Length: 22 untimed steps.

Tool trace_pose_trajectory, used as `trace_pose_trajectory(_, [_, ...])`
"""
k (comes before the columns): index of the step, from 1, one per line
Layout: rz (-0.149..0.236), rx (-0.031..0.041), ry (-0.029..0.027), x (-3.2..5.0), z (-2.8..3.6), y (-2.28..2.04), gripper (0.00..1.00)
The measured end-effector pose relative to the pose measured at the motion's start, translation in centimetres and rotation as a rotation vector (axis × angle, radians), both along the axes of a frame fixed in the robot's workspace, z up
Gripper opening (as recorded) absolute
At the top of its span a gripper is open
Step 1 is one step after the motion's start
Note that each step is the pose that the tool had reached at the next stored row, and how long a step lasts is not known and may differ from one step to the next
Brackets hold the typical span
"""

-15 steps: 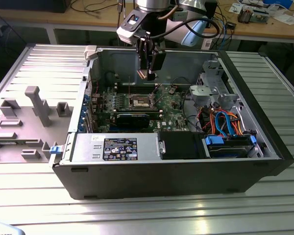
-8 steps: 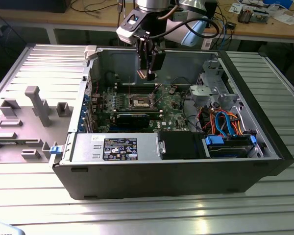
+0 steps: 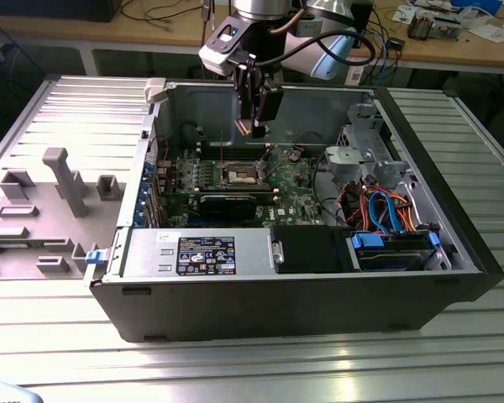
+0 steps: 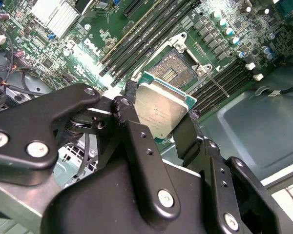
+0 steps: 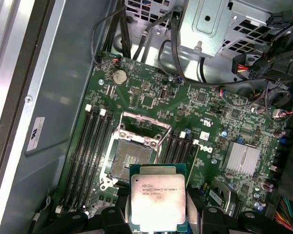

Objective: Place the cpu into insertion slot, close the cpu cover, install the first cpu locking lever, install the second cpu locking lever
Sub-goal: 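Place the cpu into insertion slot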

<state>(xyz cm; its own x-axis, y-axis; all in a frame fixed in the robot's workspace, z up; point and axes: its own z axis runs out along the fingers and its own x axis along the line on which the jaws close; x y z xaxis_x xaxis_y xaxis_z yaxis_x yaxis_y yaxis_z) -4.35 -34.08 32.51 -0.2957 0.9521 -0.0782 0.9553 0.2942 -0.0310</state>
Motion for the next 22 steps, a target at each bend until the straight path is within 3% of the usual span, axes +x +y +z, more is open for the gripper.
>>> trace_pose_trajectory(22, [-0.025, 0.0, 0.0, 0.0, 0.0, 0.0, 0.55])
